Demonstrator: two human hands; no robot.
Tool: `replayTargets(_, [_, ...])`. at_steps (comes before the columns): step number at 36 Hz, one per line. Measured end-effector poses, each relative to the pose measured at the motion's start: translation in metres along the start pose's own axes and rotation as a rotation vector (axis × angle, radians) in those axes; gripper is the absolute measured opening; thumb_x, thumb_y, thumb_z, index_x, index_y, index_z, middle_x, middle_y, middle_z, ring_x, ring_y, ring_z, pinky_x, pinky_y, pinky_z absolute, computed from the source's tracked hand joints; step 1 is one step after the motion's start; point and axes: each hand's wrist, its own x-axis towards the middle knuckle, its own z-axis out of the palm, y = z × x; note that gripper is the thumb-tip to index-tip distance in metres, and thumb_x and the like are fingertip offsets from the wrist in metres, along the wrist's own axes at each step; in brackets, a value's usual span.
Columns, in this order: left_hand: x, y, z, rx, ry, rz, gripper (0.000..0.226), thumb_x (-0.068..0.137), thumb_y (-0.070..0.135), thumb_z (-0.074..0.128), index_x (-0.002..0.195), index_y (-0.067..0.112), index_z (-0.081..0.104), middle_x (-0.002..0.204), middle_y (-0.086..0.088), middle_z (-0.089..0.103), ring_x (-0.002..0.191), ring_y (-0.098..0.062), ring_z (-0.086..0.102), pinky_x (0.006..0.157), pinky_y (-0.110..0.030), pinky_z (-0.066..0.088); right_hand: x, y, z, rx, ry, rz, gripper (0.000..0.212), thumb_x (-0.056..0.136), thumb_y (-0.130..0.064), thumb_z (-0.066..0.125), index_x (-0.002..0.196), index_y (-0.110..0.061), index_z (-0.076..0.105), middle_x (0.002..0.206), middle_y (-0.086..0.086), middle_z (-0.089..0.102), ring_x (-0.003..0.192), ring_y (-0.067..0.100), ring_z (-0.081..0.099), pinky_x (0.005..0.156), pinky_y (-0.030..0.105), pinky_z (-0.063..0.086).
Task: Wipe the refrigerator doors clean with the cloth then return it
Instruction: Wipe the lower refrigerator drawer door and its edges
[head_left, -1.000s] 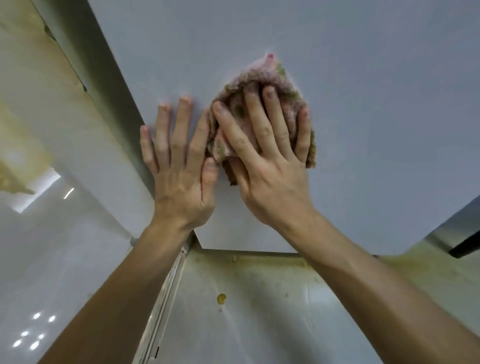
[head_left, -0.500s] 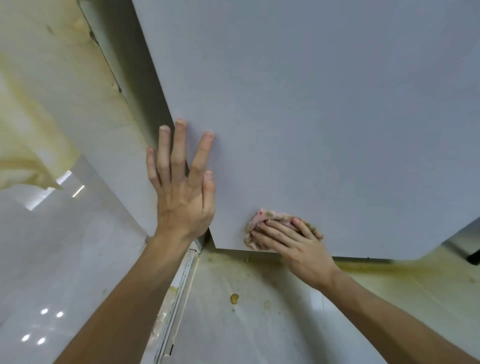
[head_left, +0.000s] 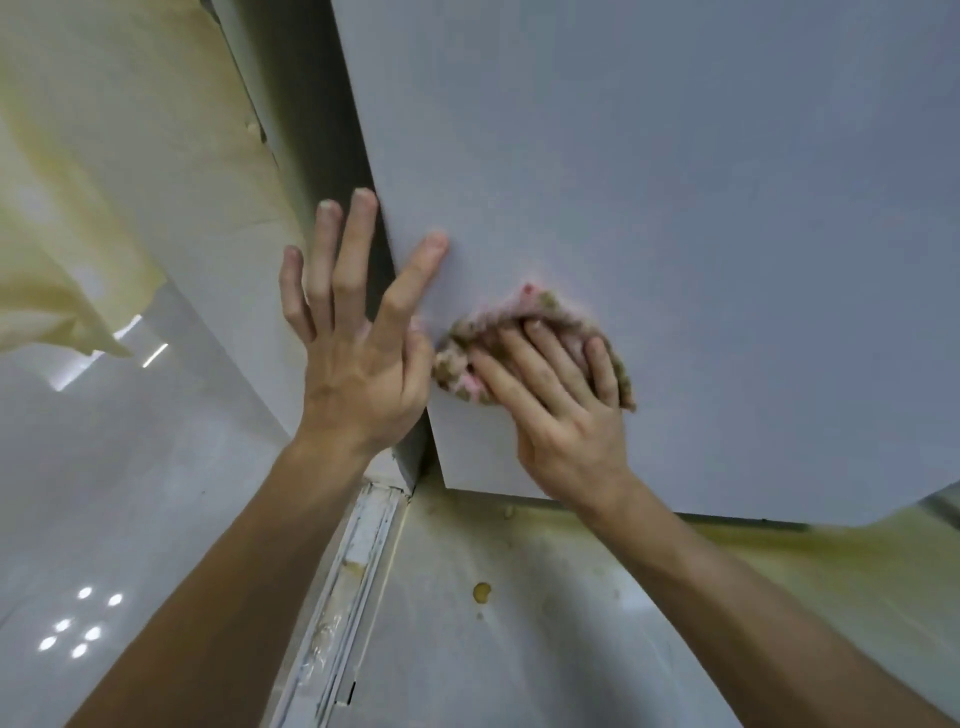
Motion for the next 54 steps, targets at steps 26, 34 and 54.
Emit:
replayTargets(26, [-0.004, -0.037, -0.01, 0.007, -0.018, -0.097, 0.079, 0.088, 0.0, 0.058, 0.159, 0.006, 0.026, 0.164, -0.039, 0.016, 0.154, -0.055, 0.011, 0.124, -0.07, 0.014, 0.106, -0.025, -0.01, 0.114, 0.224, 0.188, 0.049, 0.101, 0.001, 0.06, 0.147, -0.015, 0.06, 0.159, 0.01, 0.047, 0.156, 0.025, 0.032, 0.129, 0.046, 0.011])
replayTargets(34, [-0.009, -0.039, -0.012, -0.027, -0.024, -0.148, 0.084, 0.083, -0.005, 0.054, 0.159, -0.012, 0.02, 0.167, -0.034, 0.018, 0.158, -0.049, 0.012, 0.126, -0.068, 0.016, -0.074, -0.023, 0.003, 0.149, -0.695, -0.169, 0.072, 0.085, -0.001, 0.039, 0.154, -0.02, 0.051, 0.163, -0.009, 0.035, 0.153, 0.005, 0.027, 0.13, 0.028, -0.002])
replayTargets(54, [-0.008, -0.039, -0.002, -0.114, 0.06, -0.178, 0.064, 0.102, 0.013, 0.038, 0.159, -0.01, 0.021, 0.167, -0.033, 0.019, 0.16, -0.034, 0.007, 0.127, -0.066, 0.013, 0.003, -0.039, 0.024, 0.12, -0.154, -0.083, 0.051, 0.109, -0.002, 0.03, 0.153, -0.015, 0.053, 0.162, 0.001, 0.04, 0.154, 0.014, 0.032, 0.132, 0.037, 0.009])
